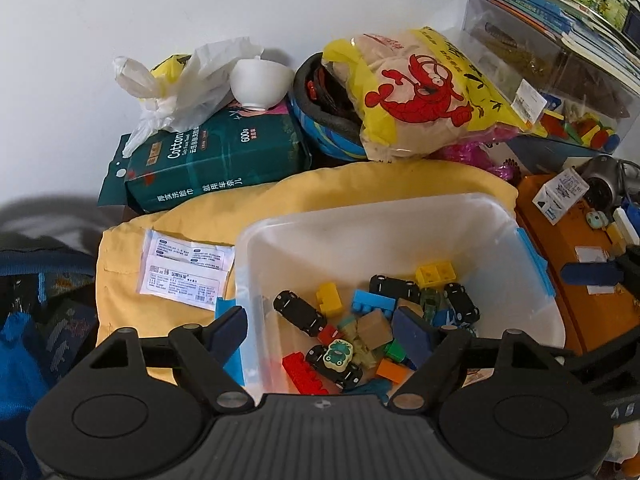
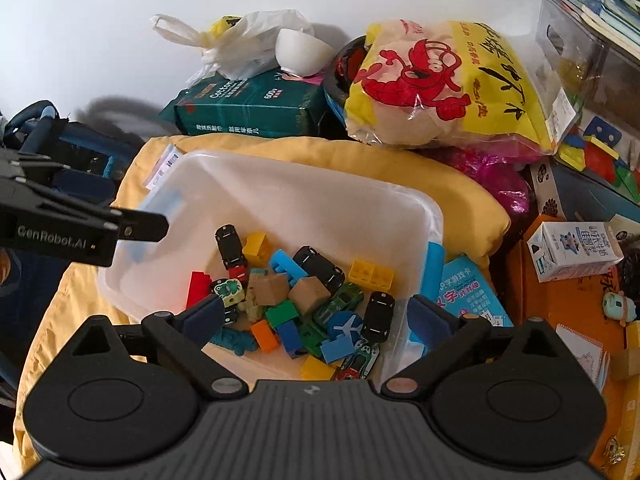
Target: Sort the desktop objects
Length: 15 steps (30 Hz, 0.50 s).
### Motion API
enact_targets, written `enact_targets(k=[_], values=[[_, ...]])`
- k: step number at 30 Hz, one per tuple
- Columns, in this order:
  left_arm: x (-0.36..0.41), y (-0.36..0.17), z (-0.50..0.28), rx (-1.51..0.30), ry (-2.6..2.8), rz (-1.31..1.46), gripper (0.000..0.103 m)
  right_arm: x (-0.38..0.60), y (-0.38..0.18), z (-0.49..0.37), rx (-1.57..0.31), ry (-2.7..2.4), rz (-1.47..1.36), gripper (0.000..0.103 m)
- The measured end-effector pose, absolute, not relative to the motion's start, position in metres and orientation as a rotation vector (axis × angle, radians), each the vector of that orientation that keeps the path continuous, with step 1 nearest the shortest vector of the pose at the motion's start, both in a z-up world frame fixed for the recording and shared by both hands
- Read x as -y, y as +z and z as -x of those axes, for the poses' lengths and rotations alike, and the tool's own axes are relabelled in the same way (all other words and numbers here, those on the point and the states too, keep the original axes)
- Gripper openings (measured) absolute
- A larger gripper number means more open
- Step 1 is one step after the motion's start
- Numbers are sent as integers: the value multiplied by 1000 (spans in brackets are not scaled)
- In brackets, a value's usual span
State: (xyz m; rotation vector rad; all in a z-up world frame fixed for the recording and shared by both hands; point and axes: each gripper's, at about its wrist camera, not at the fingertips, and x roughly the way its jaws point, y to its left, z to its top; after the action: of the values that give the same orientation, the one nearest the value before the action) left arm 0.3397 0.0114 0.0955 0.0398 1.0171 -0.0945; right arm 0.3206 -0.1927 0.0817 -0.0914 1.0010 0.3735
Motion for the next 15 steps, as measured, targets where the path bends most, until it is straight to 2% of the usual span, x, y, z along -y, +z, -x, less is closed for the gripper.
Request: enact_targets(k=[9,15], values=[[-13,96,-341,-1028,-116,44,83,186,75,-310,-989,374,136,102],[-3,96,-341,-1011,-116,-21,84,190,68,-306,-986,369,139,102]])
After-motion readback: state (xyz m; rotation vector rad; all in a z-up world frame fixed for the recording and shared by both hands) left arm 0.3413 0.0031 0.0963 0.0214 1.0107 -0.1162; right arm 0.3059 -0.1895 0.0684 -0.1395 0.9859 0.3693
